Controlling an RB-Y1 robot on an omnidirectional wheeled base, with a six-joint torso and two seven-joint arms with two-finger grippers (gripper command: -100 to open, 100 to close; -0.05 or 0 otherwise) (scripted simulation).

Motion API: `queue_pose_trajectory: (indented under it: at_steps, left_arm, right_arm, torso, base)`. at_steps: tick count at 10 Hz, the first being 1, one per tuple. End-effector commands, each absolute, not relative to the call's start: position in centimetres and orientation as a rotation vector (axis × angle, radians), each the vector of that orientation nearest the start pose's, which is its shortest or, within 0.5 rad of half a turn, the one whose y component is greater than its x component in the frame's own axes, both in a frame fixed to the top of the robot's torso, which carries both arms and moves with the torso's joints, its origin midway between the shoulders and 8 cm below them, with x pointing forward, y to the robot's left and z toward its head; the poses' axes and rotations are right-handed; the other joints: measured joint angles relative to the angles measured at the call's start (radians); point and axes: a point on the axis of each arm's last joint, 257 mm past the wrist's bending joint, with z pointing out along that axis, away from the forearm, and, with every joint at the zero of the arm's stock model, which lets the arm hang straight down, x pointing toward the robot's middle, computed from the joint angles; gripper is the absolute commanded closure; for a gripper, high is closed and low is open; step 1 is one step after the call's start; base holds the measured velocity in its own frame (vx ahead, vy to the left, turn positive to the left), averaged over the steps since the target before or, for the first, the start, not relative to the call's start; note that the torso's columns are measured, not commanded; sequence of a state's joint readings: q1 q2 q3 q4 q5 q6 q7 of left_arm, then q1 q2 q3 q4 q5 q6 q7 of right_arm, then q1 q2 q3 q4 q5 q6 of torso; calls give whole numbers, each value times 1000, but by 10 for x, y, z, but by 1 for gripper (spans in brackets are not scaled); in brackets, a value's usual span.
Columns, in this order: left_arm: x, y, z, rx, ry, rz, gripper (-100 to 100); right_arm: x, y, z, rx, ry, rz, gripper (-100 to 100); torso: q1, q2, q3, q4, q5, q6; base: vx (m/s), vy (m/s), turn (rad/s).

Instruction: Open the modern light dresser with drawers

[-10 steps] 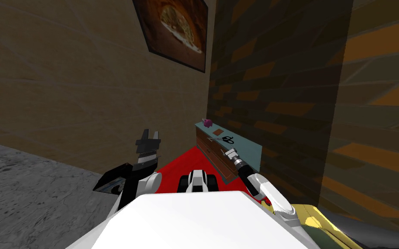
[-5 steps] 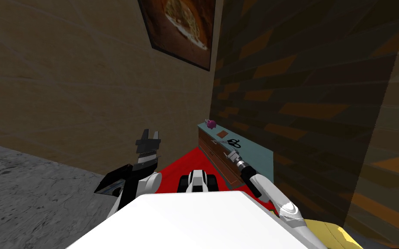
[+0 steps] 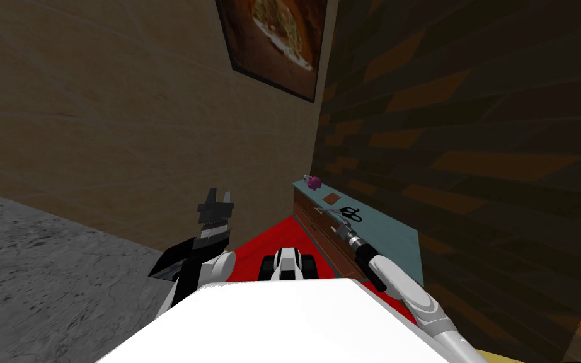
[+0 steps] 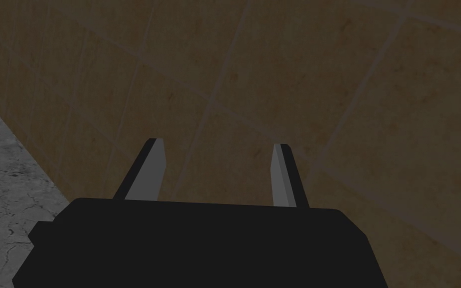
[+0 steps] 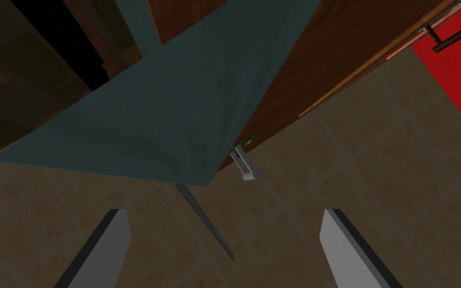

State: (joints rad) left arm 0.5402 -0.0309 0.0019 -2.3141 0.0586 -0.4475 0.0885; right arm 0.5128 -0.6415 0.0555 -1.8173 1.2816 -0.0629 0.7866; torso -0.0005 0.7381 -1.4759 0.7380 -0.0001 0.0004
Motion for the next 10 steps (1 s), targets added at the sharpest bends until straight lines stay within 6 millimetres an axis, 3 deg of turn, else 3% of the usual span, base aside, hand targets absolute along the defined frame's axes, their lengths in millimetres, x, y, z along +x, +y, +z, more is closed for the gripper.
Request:
queue_pose_trajectory:
  at_steps: [1,5,10]
  left_arm:
    - [341,295,17,-792,556,-1391,0]
    - [341,295,17,-792,556,-1391,0]
    - [341,295,17,-792,556,-1391,0]
  right_arm:
    - [368,-393,-327,-1244,1613,-771,-100]
    - [357,-427,-344,-1517,1541,-924,-100]
    - [349,-449,-353,-1691,1478,-1011,-100]
  torso:
    - [0,0,0,0,0,0]
    - [0,1,0,0,0,0]
    - [1,-1,-1,0,0,-1]
  base:
    - [54,70,156]
    - [39,79,142]
    - [24,53,76]
